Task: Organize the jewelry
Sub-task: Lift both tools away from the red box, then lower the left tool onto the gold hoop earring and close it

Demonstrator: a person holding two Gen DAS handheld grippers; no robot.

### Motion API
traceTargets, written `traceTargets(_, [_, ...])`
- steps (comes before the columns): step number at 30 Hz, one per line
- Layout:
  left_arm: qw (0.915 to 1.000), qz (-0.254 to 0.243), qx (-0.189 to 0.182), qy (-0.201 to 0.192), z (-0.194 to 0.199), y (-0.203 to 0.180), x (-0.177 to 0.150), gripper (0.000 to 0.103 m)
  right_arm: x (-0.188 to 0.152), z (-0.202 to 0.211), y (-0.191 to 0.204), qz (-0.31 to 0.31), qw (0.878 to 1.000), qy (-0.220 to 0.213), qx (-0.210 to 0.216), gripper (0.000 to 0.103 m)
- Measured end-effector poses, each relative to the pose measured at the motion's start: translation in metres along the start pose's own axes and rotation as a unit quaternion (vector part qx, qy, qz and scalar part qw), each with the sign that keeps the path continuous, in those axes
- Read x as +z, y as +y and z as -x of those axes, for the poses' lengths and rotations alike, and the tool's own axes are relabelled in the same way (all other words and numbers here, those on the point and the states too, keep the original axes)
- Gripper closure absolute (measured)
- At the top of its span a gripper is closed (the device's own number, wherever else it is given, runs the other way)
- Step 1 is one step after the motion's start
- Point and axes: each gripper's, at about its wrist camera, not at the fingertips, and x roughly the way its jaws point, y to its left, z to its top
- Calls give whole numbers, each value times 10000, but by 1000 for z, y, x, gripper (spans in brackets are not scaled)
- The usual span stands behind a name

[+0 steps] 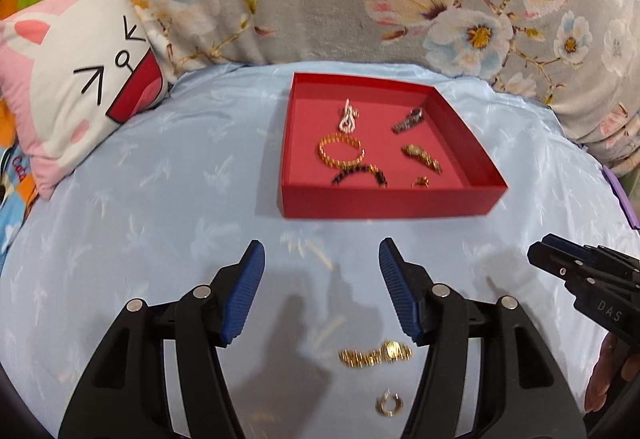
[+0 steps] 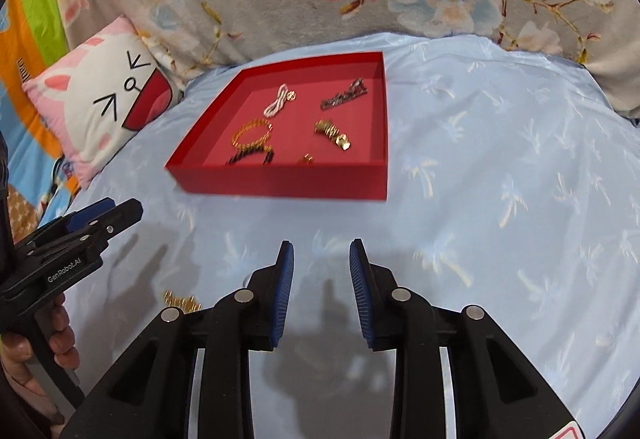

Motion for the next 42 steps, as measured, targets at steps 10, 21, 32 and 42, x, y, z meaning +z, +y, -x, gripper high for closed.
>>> traceTargets(10, [9989,-290,31,374,20,-18,-57,38,-51,13,4,-139,9994,322,72,75])
traceTargets(21, [9967,-441,-44,673,10,-36,-90,39,-68,15,3,-222,9986,468,94,75])
traceTargets(32, [9962,-593,26,643,5,-44,-96,65,-68,11,7,-192,9983,516,177,75])
traceTargets(42, [9963,-529,-85,671,6,-43,-94,86,-65,8,14,-157,9981,526,267,75])
